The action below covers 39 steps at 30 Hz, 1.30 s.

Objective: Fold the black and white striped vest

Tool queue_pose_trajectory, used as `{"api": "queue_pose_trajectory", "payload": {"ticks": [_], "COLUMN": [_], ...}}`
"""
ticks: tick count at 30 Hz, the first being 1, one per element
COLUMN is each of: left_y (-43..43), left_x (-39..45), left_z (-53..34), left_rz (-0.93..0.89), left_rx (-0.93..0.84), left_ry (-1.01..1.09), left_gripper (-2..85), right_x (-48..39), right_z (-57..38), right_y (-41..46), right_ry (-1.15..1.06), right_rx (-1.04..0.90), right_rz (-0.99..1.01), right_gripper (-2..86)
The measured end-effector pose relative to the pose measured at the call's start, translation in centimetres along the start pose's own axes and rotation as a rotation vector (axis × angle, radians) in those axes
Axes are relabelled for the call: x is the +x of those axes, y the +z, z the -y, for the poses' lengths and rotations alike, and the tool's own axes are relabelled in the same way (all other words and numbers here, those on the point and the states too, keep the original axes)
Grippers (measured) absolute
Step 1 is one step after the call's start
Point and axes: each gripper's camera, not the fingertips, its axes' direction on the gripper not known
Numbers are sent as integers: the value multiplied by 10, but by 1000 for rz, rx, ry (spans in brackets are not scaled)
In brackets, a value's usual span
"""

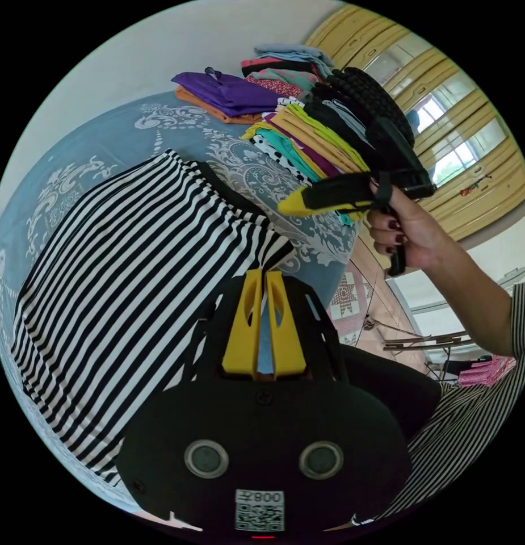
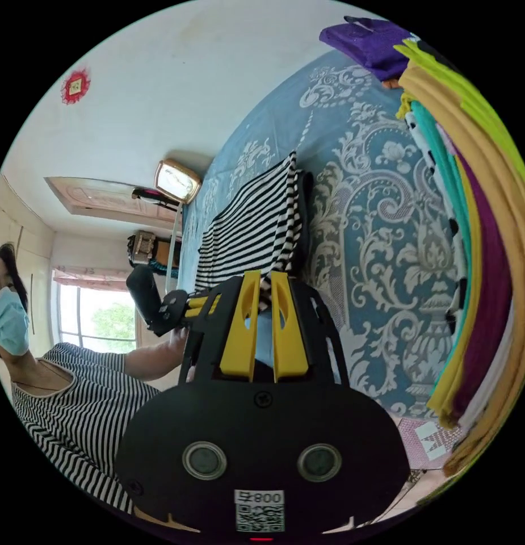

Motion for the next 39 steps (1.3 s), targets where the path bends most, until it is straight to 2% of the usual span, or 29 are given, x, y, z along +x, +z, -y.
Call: {"api": "queue_pose_trajectory", "payload": {"ticks": [9,25,34,39], "left_y": [34,40,-12,-86], "left_x": [18,4,-25,-58], "left_z": [16,11,-18,-58], "left_rz": [-18,-61,-87,-151], "left_rx": [-5,-29,-4,129], "left_ry": [7,-4,-19,-73], "left_gripper": [12,11,10,11], "right_x": [-42,-157,-238,-310], "right_z": [108,175,202,211], "right_y": [21,29,34,10], "right_ry": [16,26,15,-11], "right_rx": [-8,-12,-63,-1], "right_rz": [-114,-265,-298,-196], "right_gripper": [103,89,27,19]}}
